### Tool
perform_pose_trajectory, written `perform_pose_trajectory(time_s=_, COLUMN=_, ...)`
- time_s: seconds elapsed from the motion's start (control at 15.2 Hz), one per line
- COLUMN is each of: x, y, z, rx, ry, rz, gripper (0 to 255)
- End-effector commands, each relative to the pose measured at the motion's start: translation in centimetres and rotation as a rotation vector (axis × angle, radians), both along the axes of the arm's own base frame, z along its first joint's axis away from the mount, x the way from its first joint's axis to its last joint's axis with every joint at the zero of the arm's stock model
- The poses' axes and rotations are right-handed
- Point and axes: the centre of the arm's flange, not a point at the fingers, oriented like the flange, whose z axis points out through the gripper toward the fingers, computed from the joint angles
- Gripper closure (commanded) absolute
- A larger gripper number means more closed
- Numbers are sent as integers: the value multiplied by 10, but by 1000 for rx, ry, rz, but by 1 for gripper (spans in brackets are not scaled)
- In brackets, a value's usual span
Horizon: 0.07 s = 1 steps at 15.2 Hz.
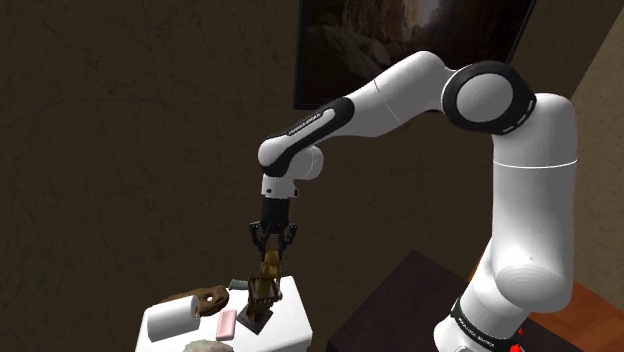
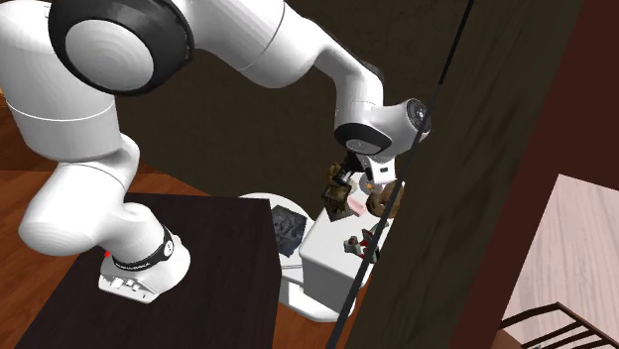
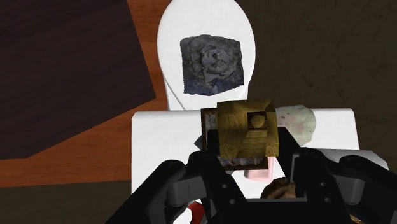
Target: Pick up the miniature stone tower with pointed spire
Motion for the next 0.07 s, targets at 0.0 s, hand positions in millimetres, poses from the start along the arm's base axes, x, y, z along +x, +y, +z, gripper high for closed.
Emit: perform_pose_trajectory(time_s=0.0, x=0, y=0, z=3, rx=0, ry=0, rz=0, gripper=255)
